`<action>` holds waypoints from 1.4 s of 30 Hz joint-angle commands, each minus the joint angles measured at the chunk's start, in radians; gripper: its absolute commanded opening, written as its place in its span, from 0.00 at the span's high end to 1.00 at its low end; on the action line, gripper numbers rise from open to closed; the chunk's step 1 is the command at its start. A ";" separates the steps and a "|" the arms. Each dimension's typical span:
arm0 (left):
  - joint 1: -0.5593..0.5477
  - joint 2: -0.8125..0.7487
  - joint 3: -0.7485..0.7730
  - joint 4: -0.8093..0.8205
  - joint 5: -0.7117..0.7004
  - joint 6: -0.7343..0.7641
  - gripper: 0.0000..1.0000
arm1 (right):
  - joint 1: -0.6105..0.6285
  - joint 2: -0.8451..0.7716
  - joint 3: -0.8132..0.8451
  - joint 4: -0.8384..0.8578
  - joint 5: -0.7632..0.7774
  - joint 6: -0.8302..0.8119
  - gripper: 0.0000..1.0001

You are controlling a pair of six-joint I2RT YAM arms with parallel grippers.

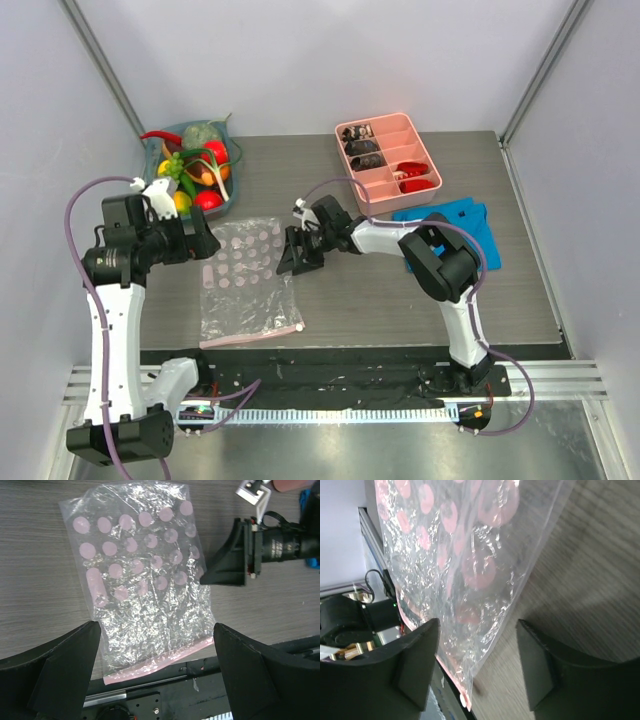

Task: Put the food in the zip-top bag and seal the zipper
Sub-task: Pick up the zipper food storage bag at the center of the board.

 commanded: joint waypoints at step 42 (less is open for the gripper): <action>-0.611 -0.399 -0.511 0.512 -0.055 0.682 0.17 | -0.302 -0.467 -0.264 0.419 -0.276 0.733 0.99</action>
